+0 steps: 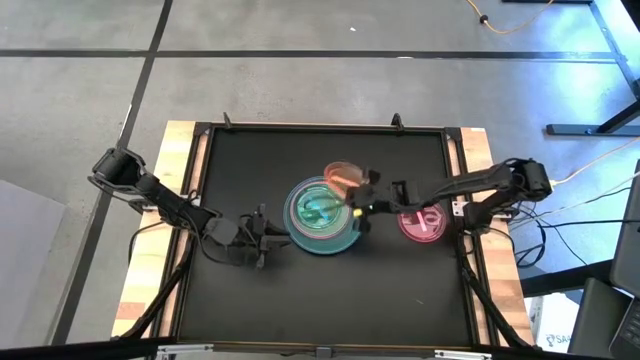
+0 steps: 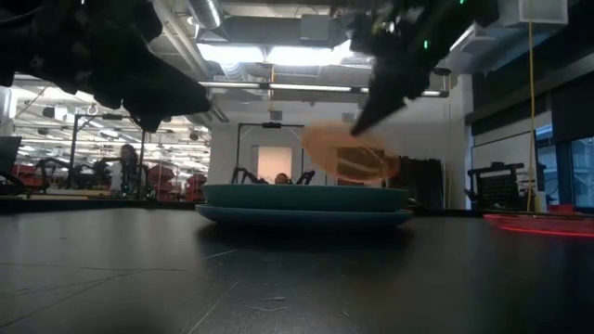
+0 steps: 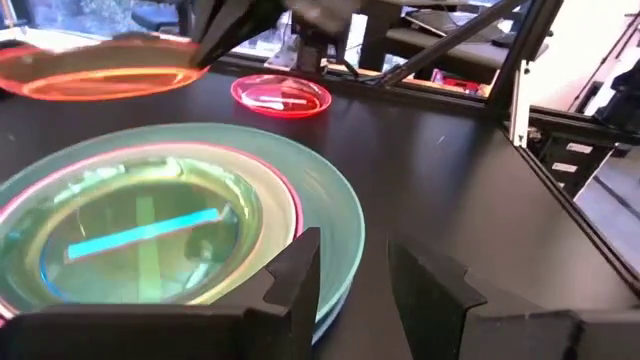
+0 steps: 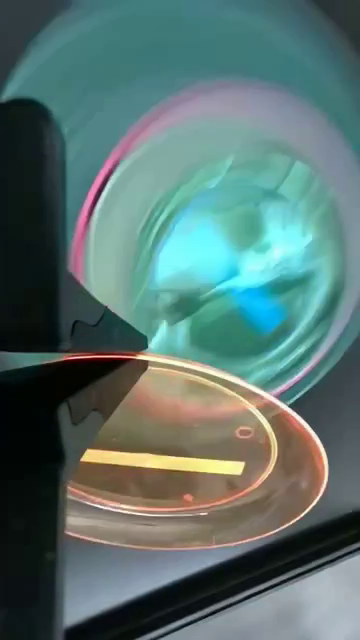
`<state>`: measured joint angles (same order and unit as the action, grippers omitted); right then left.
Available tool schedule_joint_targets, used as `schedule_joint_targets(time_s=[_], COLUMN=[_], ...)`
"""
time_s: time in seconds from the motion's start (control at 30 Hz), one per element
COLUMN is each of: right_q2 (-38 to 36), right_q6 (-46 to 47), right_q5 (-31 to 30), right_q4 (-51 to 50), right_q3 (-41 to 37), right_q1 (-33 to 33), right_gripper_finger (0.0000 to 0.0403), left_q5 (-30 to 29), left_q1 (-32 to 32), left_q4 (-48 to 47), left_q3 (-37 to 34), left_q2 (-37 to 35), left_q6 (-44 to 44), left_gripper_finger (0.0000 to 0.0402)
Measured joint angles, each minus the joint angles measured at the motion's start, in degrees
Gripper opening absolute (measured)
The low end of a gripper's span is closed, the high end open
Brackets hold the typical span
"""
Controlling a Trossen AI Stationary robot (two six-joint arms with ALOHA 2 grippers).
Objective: Stack plastic plates
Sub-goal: Stack the transparent orange plate on top of the transparent blue plate
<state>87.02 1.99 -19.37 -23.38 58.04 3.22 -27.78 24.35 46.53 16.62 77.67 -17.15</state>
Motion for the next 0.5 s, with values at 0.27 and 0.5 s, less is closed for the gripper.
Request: schedule_joint_targets(time_s=[0.27,0.5], right_q2=[1.9,7.9], right_q6=[-6.9,-8.2], right_q5=[8.5,7.1], right_q4=[16.5,19.7], right_q3=[0.2,0.2], right_q1=[7.5,7.7], right_gripper_finger=[0.0001,0.0002], left_q5=[-0.1,-0.1], left_q1=[0.1,0.1], left_q4=[-1.1,-0.7], left_q3=[0.0,0.0], left_q2=[0.0,0.0], left_q6=[-0.7,-0.8], left_gripper_finger=[0.0112,0.0112])
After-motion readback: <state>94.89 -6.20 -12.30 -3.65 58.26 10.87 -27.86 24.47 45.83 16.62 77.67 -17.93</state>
